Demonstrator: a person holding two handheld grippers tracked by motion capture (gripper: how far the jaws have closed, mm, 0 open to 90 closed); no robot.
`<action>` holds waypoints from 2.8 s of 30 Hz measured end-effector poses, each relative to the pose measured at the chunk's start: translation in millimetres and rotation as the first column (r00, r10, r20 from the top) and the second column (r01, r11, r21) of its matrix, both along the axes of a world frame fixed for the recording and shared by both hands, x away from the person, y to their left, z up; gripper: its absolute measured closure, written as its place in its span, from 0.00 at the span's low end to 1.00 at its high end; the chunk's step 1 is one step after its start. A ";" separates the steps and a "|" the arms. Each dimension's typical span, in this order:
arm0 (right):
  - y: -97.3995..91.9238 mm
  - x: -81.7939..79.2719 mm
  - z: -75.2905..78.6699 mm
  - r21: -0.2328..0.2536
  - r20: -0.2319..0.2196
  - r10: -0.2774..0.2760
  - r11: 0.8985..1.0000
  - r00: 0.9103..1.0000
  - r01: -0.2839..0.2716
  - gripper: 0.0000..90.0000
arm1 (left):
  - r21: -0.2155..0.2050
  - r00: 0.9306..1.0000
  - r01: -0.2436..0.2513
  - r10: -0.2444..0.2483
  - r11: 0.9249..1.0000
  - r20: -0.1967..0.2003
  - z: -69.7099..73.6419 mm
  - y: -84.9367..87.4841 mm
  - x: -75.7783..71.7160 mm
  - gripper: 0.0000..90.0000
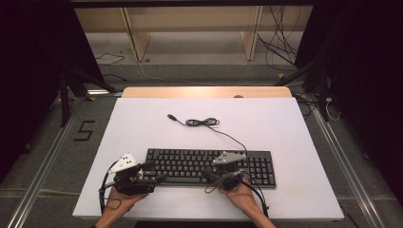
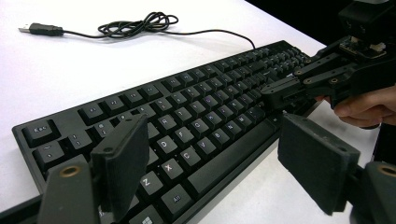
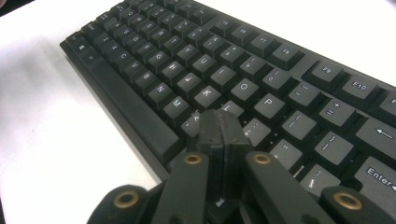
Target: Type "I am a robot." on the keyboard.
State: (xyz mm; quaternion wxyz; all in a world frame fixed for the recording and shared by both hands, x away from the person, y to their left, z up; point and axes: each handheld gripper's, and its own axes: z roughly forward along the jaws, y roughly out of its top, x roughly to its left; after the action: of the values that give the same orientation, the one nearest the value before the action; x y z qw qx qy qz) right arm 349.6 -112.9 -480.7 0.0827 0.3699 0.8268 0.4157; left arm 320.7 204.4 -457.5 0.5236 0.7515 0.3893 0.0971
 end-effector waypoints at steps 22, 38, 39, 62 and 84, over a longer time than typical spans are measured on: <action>2.4 -0.8 -3.4 -0.029 0.012 0.003 1.000 1.000 -0.002 1.00 | 0.001 1.000 -0.004 0.004 1.000 -0.003 -0.8 -0.4 0.2 0.27; -8.5 -0.9 7.2 0.054 0.005 -0.012 0.998 1.000 0.012 0.95 | 0.002 1.000 -0.006 0.006 1.000 -0.001 -1.8 -0.5 0.7 0.27; -9.0 -1.4 8.0 0.061 0.008 -0.013 0.998 1.000 0.013 0.95 | 0.001 1.000 -0.006 0.006 1.000 -0.001 -1.8 -0.5 0.7 0.27; -58.6 -24.2 35.0 0.135 0.083 -0.039 0.990 0.996 0.028 0.44 | 0.003 1.000 0.003 -0.003 1.000 -0.004 -1.5 -1.5 0.5 0.27; -107.7 -44.2 33.7 0.158 0.127 -0.107 0.984 0.986 0.087 0.35 | -0.003 1.000 0.009 -0.009 1.000 -0.009 -0.9 -3.2 -1.3 0.26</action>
State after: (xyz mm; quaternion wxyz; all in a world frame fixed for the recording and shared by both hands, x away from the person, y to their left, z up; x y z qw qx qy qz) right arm 305.4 -220.6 -447.0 0.1302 0.3860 0.7662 0.4969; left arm 319.5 201.2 -458.4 0.5233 0.7530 0.3885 0.0911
